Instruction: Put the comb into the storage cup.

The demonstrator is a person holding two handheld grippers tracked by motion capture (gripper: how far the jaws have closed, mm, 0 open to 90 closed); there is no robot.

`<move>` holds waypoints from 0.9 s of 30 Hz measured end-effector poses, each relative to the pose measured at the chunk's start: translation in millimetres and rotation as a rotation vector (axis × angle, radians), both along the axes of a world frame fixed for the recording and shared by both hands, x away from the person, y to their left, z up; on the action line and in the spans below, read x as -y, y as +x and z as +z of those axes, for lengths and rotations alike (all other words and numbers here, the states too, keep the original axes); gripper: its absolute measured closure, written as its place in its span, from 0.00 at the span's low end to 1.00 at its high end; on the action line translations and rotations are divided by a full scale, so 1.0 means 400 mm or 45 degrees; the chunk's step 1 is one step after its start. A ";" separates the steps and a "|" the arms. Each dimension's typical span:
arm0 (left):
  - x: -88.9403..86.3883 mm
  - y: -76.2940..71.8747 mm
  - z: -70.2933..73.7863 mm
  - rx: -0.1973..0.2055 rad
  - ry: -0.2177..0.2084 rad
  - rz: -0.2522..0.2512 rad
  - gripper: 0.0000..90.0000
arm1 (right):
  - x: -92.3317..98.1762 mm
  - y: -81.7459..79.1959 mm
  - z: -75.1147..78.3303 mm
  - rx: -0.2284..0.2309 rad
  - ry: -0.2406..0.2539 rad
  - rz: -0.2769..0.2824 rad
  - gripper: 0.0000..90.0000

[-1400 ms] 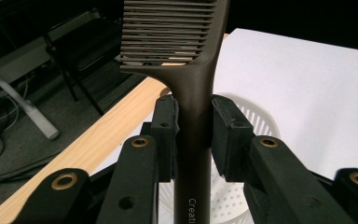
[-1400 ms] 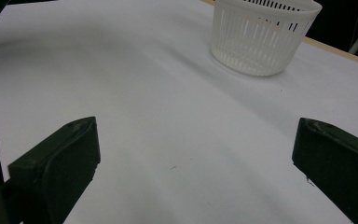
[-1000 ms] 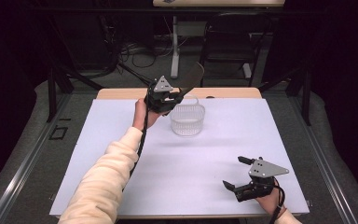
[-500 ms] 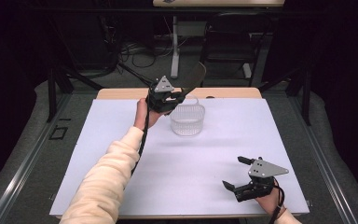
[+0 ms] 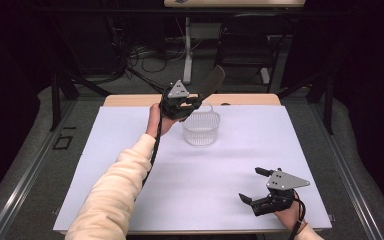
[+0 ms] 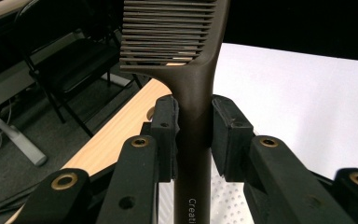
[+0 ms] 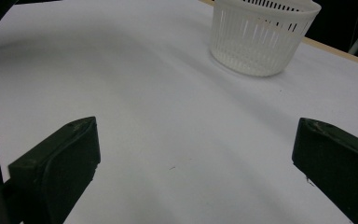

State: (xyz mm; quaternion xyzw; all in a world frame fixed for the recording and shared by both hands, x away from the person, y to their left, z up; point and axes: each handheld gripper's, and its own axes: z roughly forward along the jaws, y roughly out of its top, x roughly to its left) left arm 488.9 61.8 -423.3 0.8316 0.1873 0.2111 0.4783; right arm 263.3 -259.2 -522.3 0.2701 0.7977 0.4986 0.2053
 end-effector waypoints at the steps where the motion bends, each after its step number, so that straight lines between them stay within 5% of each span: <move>1: 0.002 0.000 0.000 0.002 0.001 -0.002 0.80 | 0.000 0.000 0.000 0.000 0.003 -0.001 0.01; 27: 0.037 0.020 -0.037 0.027 -0.018 -0.059 0.80 | 0.001 0.000 0.000 -0.001 0.003 0.001 0.01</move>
